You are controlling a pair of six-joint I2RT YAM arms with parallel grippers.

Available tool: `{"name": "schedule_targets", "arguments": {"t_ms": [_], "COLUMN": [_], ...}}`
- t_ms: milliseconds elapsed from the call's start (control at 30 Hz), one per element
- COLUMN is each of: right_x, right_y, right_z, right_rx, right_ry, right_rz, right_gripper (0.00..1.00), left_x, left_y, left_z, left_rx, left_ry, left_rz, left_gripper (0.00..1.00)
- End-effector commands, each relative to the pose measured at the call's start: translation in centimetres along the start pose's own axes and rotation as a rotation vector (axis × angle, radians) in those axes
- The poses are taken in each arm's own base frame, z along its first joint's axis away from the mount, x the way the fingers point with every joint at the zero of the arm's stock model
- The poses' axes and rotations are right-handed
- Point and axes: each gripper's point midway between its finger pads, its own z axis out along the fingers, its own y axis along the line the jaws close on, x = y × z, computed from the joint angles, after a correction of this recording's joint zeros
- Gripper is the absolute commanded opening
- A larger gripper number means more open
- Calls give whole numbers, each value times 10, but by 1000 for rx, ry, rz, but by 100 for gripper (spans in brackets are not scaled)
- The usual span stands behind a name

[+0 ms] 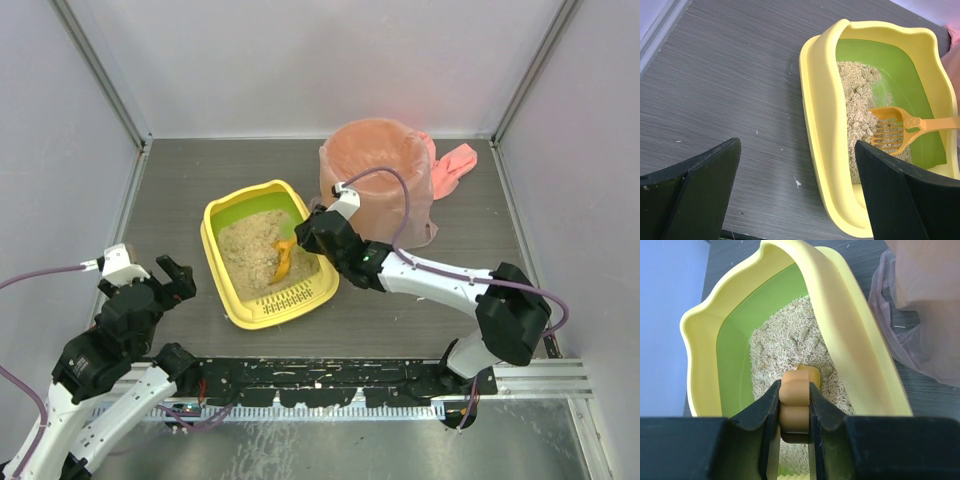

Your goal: Clean the litter box

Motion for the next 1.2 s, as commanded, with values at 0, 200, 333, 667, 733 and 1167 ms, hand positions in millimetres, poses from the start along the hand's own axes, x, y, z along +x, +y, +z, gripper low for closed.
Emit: {"name": "schedule_targets", "arguments": {"t_ms": [0, 200, 333, 667, 733, 1167], "right_x": [2, 19, 25, 39, 34, 17], "right_y": [17, 8, 4, 7, 6, 4], "right_z": [-8, -6, -2, 3, -1, -16], "right_rx": [-44, -28, -37, -83, -92, -168], "right_ry": [-76, -114, -120, -96, -107, -136], "right_rz": [83, 138, 166, 220, 243, 421], "right_gripper": [1, 1, 1, 1, 1, 1], "left_x": [-11, -11, -11, -9, -9, -9], "left_y": [-10, -10, -10, -12, -11, -12], "left_z": [3, 3, 3, 4, 4, 4], "left_rx": [20, 21, 21, 20, 22, 23], "left_ry": [-37, -35, -34, -25, -26, -25], "left_rz": [-34, -34, -31, -24, -25, -24], "left_gripper": [98, 98, 98, 98, 98, 98]}}
